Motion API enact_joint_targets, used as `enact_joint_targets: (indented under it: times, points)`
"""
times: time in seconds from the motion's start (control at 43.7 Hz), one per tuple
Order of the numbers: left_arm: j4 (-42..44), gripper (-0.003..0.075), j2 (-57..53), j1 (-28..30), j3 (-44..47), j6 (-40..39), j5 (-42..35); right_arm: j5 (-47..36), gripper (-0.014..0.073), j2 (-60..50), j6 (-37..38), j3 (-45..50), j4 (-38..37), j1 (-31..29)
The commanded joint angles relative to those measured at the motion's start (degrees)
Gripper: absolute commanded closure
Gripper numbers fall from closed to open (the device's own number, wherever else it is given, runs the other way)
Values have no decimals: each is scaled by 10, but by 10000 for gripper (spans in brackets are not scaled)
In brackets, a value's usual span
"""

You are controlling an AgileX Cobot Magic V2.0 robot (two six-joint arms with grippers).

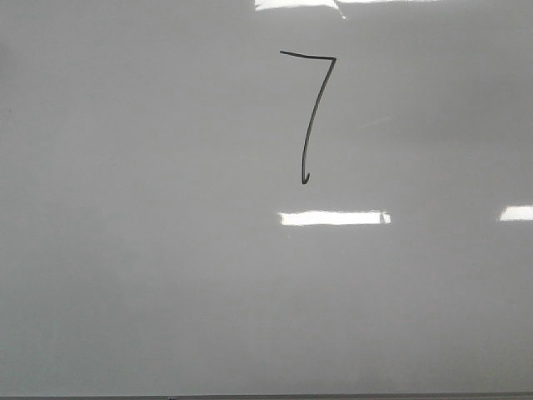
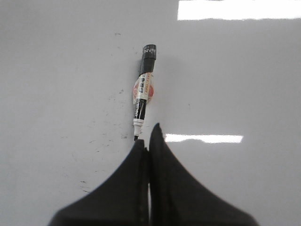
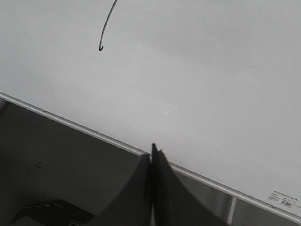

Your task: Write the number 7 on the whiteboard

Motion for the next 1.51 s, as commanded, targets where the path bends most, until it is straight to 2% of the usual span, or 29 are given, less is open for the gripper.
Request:
enact_joint_targets:
  times: [0.0,0.206,0.321,0.458,0.641,0.847,1.099,1.489]
  points:
    - [-5,741,-10,-4,3,1,-48,-33,662,1,-4,-17,1,-3]
    - [-5,741,-10,-4,3,1,-48,-33,662,1,-4,-17,1,-3]
    - [-5,741,-10,-4,3,1,-48,-72,662,-24,-8,11,-30,-12]
    - [-5,741,-10,-4,3,1,-48,-229,662,-94,-8,118,-30,-61]
    - [-5,741,-10,-4,3,1,-48,-464,662,-212,-8,319,-30,-110]
    - [-5,741,-10,-4,3,1,-48,-601,662,-332,-8,491,-19,-137]
    - [-5,741,-10,-4,3,1,-48,-678,662,-390,-8,599,-18,-143]
    - [-5,741,-10,-4,3,1,-48,-678,662,-390,-8,597,-18,-143]
